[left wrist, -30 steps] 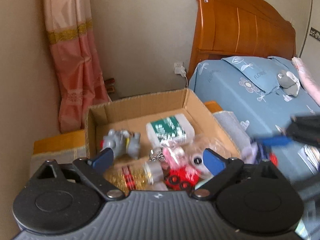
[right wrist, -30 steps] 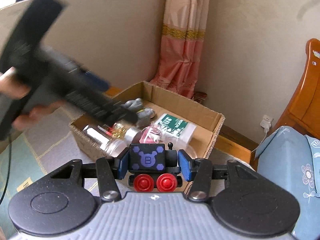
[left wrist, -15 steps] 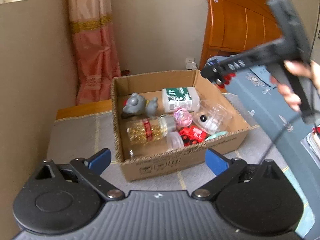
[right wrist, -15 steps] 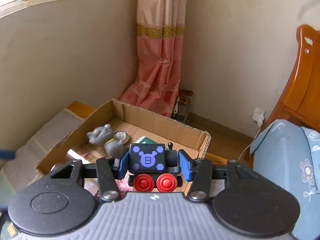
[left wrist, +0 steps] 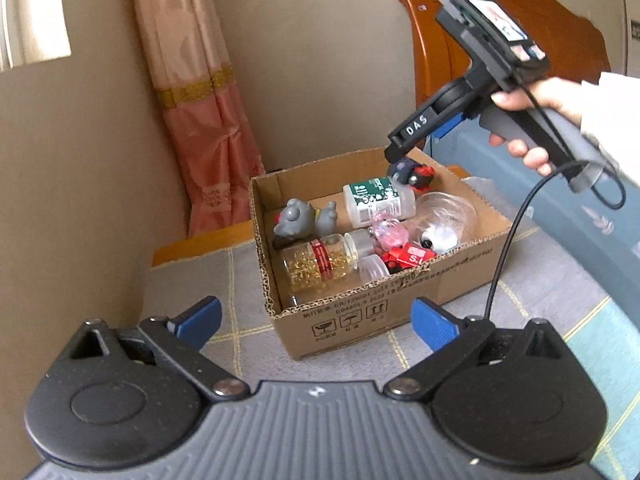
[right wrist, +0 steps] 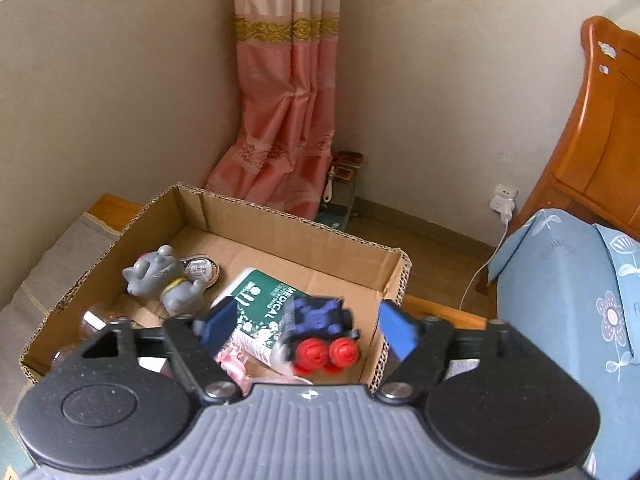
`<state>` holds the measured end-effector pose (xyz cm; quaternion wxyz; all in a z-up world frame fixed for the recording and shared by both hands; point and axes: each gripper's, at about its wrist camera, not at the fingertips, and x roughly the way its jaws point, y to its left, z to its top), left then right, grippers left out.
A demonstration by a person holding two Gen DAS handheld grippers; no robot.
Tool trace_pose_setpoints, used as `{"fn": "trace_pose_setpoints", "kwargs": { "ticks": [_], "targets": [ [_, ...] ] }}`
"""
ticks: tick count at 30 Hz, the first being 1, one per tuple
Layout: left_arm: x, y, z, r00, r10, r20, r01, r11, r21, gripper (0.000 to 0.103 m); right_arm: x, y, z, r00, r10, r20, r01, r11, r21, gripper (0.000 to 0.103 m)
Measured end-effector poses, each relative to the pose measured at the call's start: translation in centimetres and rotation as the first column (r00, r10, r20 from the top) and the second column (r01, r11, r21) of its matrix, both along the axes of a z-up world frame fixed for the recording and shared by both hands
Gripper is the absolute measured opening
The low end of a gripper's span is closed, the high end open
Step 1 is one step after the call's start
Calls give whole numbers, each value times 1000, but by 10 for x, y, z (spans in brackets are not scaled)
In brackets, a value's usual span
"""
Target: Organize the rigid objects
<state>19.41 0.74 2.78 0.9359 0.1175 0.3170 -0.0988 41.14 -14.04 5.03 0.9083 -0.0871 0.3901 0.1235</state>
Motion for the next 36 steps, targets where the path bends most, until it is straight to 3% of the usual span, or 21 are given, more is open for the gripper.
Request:
{"fn": "trace_pose_setpoints", "kwargs": {
  "ticks": [4,10,15,24,29,36],
  "targets": [
    [-1,-8,-4,1000,-17,11,17,1000,17,101,-10,-1,3,1000,-16,7,16,1000,7,102],
    [-1,-9,-6,1000,-1,-10,1,1000,-27,101,-39,3,10,999,-47,1,47,999,10,103],
    [-4,-8,-7,998,62,-33,-63,998,-29,101,-93,-2,5,985,-171,12,171,984,-39,103],
    [-28,-22,-19,991,125,-49,-121,990,71,101,-199,-4,-23,933,-359,-21,358,932,-50,103],
    [-41,-23,-16,983,150,-103,-147,989,31,101,-230,8,-21,923,-385,-21,384,922,-40,103],
    [-55,-19,13,982,174,-73,-175,984,-13,101,-253,14,0,923,-382,38,383,923,-21,103]
  ]
}}
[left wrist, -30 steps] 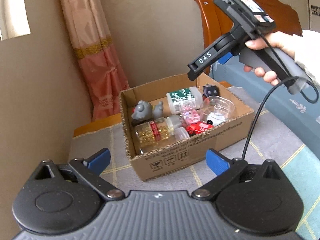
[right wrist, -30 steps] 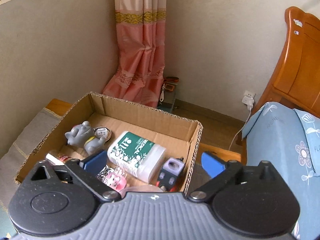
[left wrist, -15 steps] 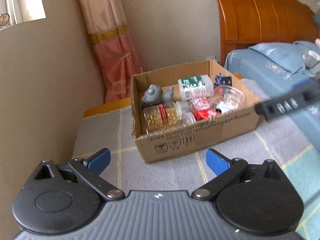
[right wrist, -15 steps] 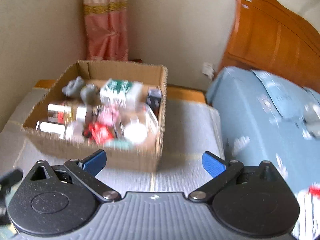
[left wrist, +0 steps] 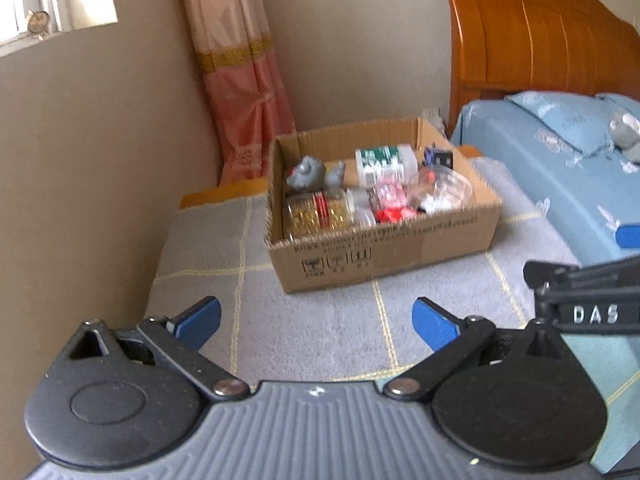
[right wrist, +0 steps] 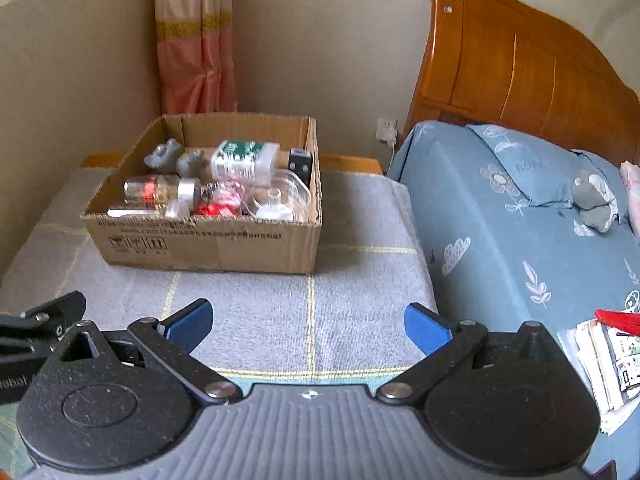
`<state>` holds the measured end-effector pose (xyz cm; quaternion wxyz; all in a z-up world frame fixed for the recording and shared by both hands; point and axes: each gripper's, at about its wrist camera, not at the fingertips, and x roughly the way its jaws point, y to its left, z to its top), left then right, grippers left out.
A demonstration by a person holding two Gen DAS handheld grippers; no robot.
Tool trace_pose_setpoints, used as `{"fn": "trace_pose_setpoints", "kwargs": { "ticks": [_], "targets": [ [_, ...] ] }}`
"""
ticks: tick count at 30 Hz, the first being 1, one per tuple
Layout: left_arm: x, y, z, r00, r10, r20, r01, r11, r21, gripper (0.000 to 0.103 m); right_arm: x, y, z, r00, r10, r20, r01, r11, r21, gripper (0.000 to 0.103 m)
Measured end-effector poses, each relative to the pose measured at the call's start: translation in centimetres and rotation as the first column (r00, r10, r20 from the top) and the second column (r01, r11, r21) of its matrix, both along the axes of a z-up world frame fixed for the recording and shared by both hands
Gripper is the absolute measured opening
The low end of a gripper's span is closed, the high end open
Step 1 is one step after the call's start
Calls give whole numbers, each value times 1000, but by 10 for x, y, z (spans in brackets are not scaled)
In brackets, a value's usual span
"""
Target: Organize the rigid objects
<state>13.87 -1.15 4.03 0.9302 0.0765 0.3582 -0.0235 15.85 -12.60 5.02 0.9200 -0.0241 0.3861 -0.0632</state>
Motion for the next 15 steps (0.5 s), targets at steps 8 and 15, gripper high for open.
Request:
{"fn": "trace_pose_setpoints", "kwargs": {
  "ticks": [8,15],
  "targets": [
    [-5,2,21,998,41,54,-38,998,-41,101,-8,-3,12,999,-7,41,5,999,41,103],
    [-4,0,21,998,46,50,-43,998,-51,101,-10,-3,13,999,-7,43,5,999,47,103]
  ]
}}
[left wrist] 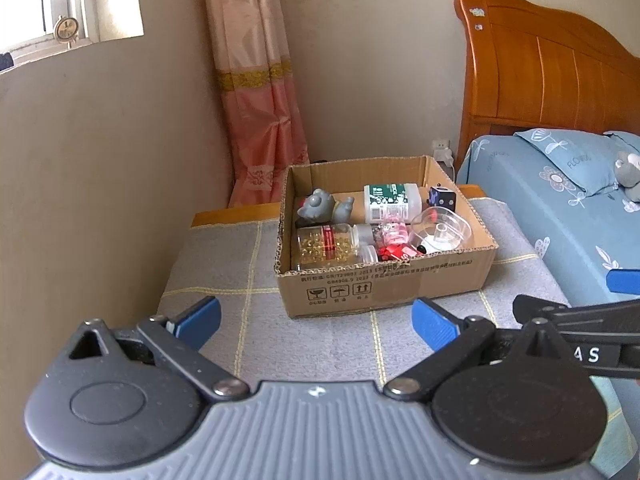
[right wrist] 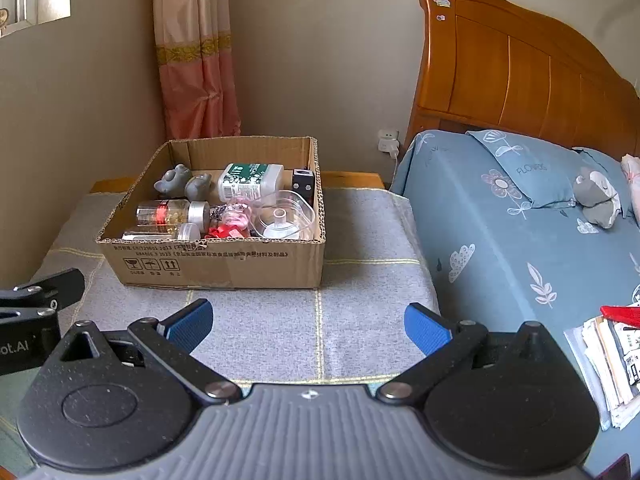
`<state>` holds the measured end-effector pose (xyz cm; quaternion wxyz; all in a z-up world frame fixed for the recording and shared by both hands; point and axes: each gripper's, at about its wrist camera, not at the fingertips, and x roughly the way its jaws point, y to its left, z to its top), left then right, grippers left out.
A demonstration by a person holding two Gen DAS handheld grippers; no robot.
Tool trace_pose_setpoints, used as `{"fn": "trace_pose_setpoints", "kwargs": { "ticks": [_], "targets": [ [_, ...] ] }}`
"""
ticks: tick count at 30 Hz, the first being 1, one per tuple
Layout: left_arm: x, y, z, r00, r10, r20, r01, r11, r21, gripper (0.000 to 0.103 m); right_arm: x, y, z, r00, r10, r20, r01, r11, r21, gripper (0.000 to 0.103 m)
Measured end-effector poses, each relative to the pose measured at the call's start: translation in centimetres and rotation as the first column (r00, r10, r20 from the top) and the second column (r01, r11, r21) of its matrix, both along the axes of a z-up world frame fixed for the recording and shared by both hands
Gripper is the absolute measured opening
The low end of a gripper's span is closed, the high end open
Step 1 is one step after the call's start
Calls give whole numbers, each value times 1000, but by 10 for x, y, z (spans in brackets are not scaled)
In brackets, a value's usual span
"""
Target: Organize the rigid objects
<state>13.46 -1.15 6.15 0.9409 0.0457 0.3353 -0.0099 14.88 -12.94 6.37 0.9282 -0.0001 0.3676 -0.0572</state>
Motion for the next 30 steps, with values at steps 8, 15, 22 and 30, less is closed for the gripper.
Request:
{"fn": "trace_pose_setpoints", "kwargs": {
  "ticks": [8,15,22,30],
  "targets": [
    [-1,1,1,1000,10,4,-10,1000,-7,101,0,-2,4,1000,-4,12,4,1000,7,103],
    [-2,2,1,1000,20,-1,-20,1000,-14,101,0,-4,5,1000,-5,16,5,1000,13,103],
    [-2,0,0,1000,19,-5,-19,1000,-9,101,-1,-4,6,1000,0,24,0,1000,21,103],
    [-3,0,0,1000,22,-8,-23,1000,-9,101,-3,-4,7,1000,0,27,-1,1000,24,103]
  ]
}}
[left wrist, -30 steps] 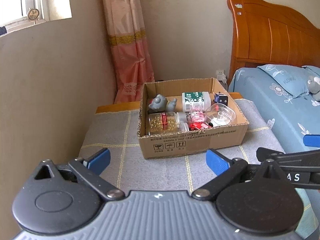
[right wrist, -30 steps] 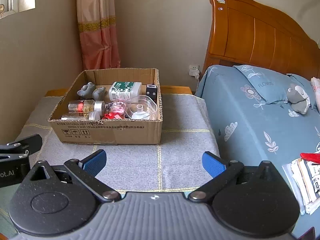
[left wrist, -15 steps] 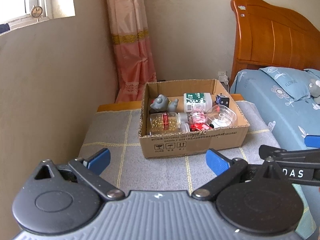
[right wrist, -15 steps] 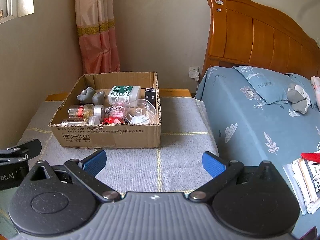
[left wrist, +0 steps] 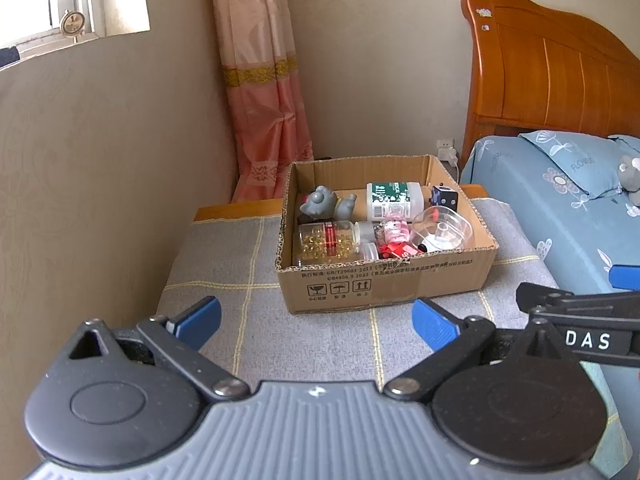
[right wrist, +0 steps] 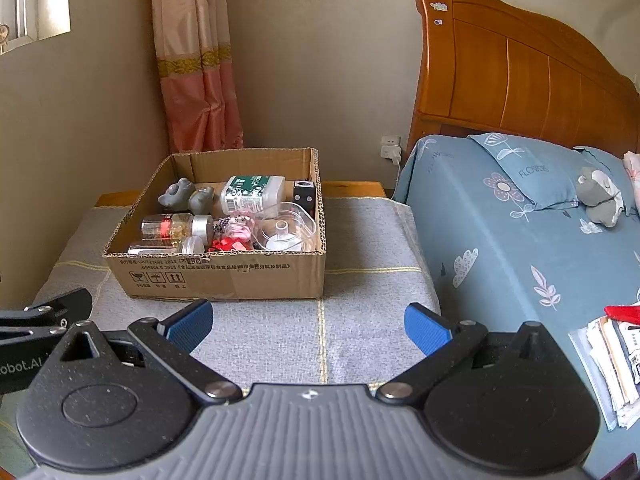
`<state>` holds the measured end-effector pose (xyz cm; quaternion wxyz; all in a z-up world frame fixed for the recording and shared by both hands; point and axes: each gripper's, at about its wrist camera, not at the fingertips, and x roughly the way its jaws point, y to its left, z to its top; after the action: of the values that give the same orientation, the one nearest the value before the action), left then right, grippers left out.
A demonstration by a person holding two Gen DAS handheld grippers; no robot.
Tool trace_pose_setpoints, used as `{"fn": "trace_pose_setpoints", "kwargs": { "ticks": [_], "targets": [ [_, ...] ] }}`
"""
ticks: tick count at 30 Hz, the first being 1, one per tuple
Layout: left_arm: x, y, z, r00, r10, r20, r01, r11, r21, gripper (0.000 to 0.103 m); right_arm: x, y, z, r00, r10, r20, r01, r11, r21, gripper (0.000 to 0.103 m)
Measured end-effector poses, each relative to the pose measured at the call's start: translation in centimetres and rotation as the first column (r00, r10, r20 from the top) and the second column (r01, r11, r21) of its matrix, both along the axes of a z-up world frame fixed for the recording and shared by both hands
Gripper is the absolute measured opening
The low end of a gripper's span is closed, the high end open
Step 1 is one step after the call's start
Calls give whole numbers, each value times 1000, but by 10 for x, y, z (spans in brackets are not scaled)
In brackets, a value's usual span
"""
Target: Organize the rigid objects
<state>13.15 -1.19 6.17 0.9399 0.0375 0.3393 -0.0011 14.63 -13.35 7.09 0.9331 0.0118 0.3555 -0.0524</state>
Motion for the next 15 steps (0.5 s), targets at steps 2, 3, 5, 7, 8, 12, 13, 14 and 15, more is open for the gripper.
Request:
{"fn": "trace_pose_setpoints", "kwargs": {
  "ticks": [2,3,5,7,8,12,13,14,15],
  "targets": [
    [0,-1,0,1000,2,1,-2,1000,1,101,0,0,0,1000,0,0,0,1000,1,103],
    [0,-1,0,1000,2,2,-2,1000,0,101,0,0,0,1000,0,0,0,1000,3,103],
    [0,-1,0,1000,2,2,-2,1000,-1,101,0,0,0,1000,-1,-1,1,1000,2,103],
    [0,-1,0,1000,2,1,-2,1000,1,101,0,-1,0,1000,1,-1,-1,1000,3,103],
    [0,-1,0,1000,2,0,-2,1000,1,101,1,0,0,1000,1,-1,-1,1000,3,103],
    [-1,-2,0,1000,1,-1,-1,1000,0,101,1,0,-1,1000,1,-2,-1,1000,4,103],
    [-1,-2,0,1000,1,-2,-1,1000,0,101,1,0,-1,1000,0,-1,0,1000,4,103],
    [-1,-2,0,1000,2,-1,-2,1000,0,101,1,1,-1,1000,-1,-1,1,1000,5,103],
    [-1,-2,0,1000,1,-1,-1,1000,1,101,1,0,-1,1000,1,-2,-1,1000,5,103]
  ]
}}
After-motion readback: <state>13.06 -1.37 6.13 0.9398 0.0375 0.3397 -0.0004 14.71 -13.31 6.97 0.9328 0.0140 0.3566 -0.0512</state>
